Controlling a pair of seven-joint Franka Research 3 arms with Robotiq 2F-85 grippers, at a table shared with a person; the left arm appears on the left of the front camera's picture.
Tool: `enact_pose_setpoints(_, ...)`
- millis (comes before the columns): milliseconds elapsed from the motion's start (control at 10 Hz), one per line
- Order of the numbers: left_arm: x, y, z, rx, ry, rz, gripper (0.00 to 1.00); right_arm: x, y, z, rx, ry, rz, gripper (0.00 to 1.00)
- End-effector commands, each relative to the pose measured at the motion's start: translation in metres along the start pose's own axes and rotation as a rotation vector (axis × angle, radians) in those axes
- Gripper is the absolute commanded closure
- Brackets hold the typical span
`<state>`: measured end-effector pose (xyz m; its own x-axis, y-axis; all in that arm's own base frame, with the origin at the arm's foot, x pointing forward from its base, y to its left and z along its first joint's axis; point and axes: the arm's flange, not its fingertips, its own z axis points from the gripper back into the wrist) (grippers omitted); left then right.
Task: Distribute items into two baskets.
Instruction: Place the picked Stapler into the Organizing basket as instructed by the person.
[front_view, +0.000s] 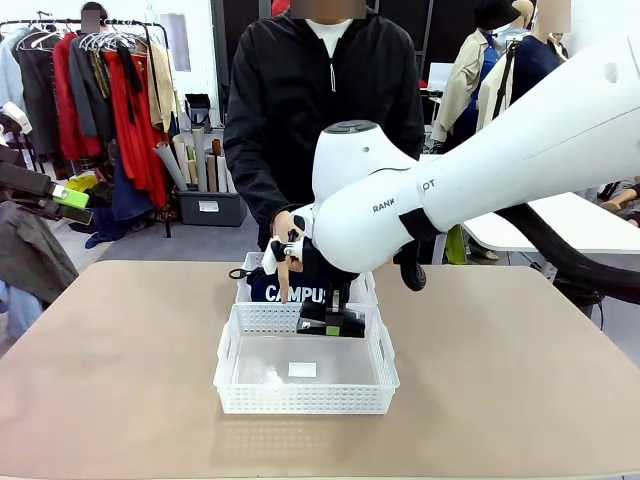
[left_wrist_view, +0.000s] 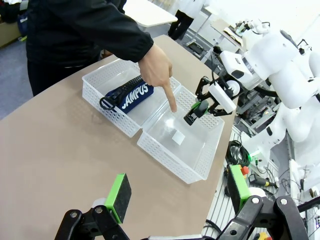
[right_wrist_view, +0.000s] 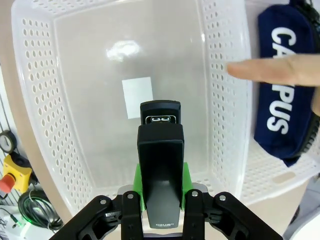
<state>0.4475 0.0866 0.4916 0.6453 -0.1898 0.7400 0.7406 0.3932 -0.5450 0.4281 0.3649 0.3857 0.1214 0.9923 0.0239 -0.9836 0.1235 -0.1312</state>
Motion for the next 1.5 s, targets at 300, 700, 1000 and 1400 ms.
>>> enact_pose_setpoints(300, -0.001, -0.002, 0.001, 0.002, -0.001, -0.001, 0.00, 0.009, -0.012, -0.018, 0.050, -0.061, 0.181, 1.00)
enact_pose_setpoints(700, -0.001, -0.002, 0.001, 0.002, -0.001, -0.001, 0.00, 0.010, -0.023, -0.038, 0.079, -0.066, 0.187, 1.00)
enact_pose_setpoints(1000, -0.001, -0.002, 0.001, 0.002, -0.001, -0.001, 0.00, 0.013, -0.025, -0.048, 0.104, -0.081, 0.178, 1.00)
enact_pose_setpoints(1400, -0.001, -0.002, 0.001, 0.002, -0.001, -0.001, 0.00, 0.015, -0.023, -0.059, 0.108, -0.076, 0.144, 1.00)
